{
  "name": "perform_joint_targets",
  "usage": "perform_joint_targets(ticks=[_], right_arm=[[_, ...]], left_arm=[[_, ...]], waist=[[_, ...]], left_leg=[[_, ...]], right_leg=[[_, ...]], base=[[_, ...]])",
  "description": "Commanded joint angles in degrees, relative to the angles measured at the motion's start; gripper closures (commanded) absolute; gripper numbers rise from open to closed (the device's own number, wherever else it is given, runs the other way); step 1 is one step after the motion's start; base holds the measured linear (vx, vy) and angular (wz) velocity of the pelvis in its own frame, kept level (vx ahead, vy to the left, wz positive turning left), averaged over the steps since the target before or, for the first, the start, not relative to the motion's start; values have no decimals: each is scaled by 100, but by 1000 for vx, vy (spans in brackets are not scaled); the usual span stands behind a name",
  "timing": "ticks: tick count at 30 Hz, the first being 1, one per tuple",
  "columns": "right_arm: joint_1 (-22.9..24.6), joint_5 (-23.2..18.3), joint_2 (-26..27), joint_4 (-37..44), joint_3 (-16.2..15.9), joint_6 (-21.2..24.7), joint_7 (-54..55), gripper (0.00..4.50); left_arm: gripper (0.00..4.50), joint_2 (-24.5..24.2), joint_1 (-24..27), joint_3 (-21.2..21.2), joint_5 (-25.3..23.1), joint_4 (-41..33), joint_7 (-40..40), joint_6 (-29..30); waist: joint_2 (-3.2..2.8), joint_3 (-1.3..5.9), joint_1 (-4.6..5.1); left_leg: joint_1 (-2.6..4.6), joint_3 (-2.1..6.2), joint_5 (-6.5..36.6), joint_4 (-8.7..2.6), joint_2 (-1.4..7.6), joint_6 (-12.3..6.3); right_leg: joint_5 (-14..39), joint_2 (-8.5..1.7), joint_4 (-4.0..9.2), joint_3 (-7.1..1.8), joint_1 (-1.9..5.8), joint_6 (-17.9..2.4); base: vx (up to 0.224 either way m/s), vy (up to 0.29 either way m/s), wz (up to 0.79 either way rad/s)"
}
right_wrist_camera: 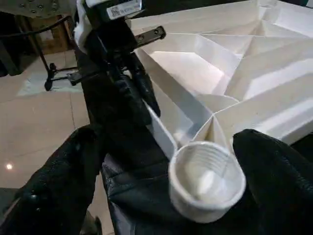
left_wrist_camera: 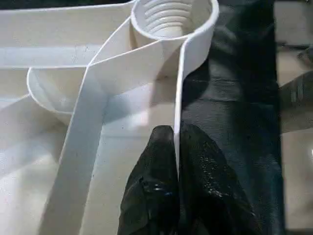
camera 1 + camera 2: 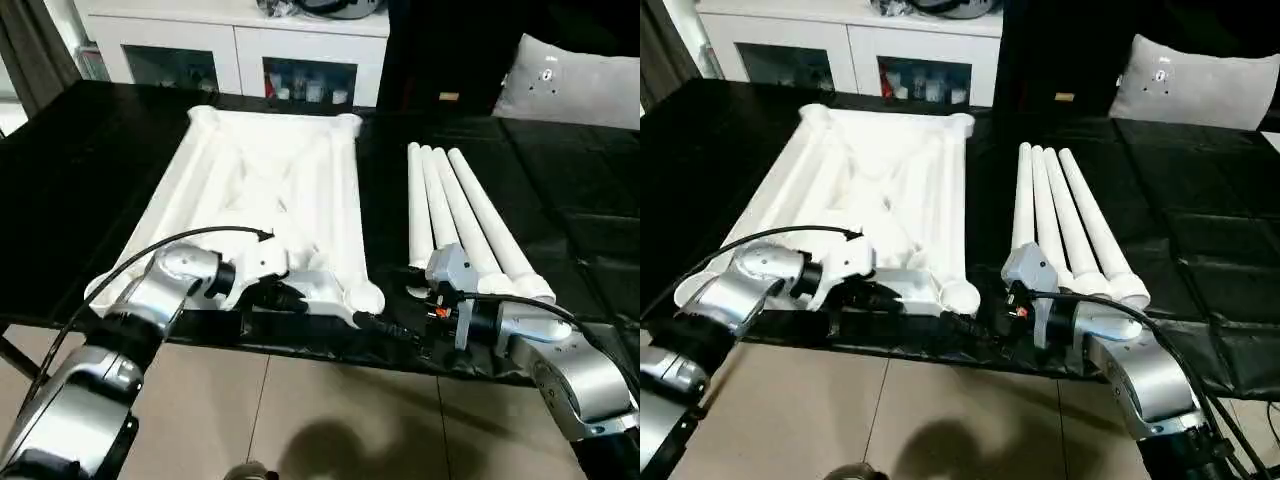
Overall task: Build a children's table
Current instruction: Move table base
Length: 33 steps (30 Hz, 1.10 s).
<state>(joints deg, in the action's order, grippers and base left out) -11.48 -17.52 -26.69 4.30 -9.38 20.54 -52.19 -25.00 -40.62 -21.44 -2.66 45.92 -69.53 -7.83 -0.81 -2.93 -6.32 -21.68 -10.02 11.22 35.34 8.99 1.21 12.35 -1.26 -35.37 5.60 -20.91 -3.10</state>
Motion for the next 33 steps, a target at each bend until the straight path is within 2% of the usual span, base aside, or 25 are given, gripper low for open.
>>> perform_joint_targets(ticks=[1,4,5,10,12,14,15,16,18,19,21,22,23,24,25,27,28,30,32,33], right_arm=[[-13,-23,16,66,48,-31,42,0],[-17,-73,104,11,120,-94,93,0],[-43,-117,156,-38,169,-115,118,0],[-139,-120,213,-221,289,-69,277,0],[-124,-204,233,-249,369,29,321,0],[-97,-536,336,-221,581,283,347,0],[-96,-531,337,-220,584,276,353,0],[-82,-453,370,-203,649,160,509,0],[-93,-343,434,-206,713,51,715,0],[-137,-290,541,-239,775,-6,922,0],[-236,-321,806,-222,894,63,1332,0],[-266,-369,903,-168,918,117,1443,0],[-276,-387,937,-149,927,136,1483,0],[-326,-414,1048,-77,928,177,1612,0],[-393,-421,1163,-16,943,279,1815,0],[-484,-351,1275,15,945,384,2095,0],[-585,-284,1395,-60,998,553,2424,0],[-781,-52,1591,-264,1051,714,2942,0],[-1121,354,1659,-626,916,1242,3428,0],[-1121,354,1659,-626,916,1242,3428,0]], left_arm=[[445,-11,-13,92,-158,282,352,221],[445,132,-100,384,91,304,524,303],[445,143,-128,399,85,343,568,188],[445,164,-194,344,-3,550,542,-328],[445,164,-154,343,-9,531,526,-385],[445,189,-47,430,38,424,539,-365],[445,190,-43,433,40,420,544,-364],[421,231,55,537,163,289,582,-293],[421,261,151,649,317,150,607,-239],[385,241,230,683,341,18,687,-208],[382,187,439,773,390,-357,885,-235],[378,184,530,848,433,-538,1012,-212],[369,183,563,875,449,-603,1057,-203],[355,194,700,1020,550,-911,1214,-42],[344,217,874,1189,680,-1300,1371,181],[337,254,1121,1395,815,-1840,1581,539],[331,305,1344,1552,830,-2256,1891,840],[305,410,1712,1809,854,-2875,2449,1314],[297,459,2089,1962,873,-3433,2796,1605],[297,459,2089,1962,873,-3433,2796,1605]], waist=[[-35,336,-38],[-25,339,-32],[3,349,-30],[-27,378,-28],[-33,376,-35],[-31,385,-62],[-28,384,-55],[-31,380,-57],[-34,375,-38],[-16,375,-43],[-32,374,-36],[-51,363,-25],[-54,368,-24],[-57,356,-25],[-72,368,-19],[-72,347,-3],[-85,351,6],[-96,327,37],[-74,310,54],[-92,323,53]], left_leg=[[104,294,1023,-466,614,-198],[118,282,1012,-453,607,-198],[95,287,940,-452,604,-225],[101,287,738,-441,621,-323],[109,287,752,-447,637,-315],[111,280,737,-443,640,-329],[99,284,724,-445,643,-341],[105,284,735,-450,648,-323],[105,278,762,-455,648,-259],[112,271,793,-453,641,-237],[109,282,834,-469,650,-177],[136,275,912,-474,644,-151],[131,282,926,-476,661,-120],[127,276,936,-484,649,-122],[141,290,967,-498,687,-41],[138,279,1008,-511,660,-31],[142,284,994,-513,677,40],[142,272,1088,-516,647,126],[125,263,1100,-518,595,131],[141,278,1086,-505,605,177]], right_leg=[[1223,-983,523,-483,244,-739],[1191,-988,526,-485,227,-810],[1115,-988,514,-483,247,-810],[610,-967,460,-479,230,-854],[515,-977,445,-481,226,-899],[430,-992,432,-485,235,-934],[396,-994,423,-484,241,-943],[435,-991,429,-476,227,-935],[454,-994,424,-478,220,-964],[494,-997,433,-482,218,-978],[584,-1002,419,-483,208,-984],[691,-984,444,-485,179,-981],[676,-997,422,-494,190,-992],[704,-986,441,-495,185,-987],[623,-993,392,-497,191,-1038],[649,-954,414,-488,162,-1039],[593,-966,368,-501,177,-1066],[786,-934,402,-507,151,-1033],[1016,-922,454,-509,165,-971],[1028,-923,430,-506,167,-969]], base=[[0,0,0],[0,0,0],[0,0,0],[0,0,0],[0,0,0],[0,0,0],[0,0,0],[0,0,0],[0,0,0],[0,0,0],[0,0,0],[0,0,0],[0,0,0],[0,0,0],[0,0,0],[0,0,0],[0,0,0],[0,0,0],[0,0,0],[0,0,0]])
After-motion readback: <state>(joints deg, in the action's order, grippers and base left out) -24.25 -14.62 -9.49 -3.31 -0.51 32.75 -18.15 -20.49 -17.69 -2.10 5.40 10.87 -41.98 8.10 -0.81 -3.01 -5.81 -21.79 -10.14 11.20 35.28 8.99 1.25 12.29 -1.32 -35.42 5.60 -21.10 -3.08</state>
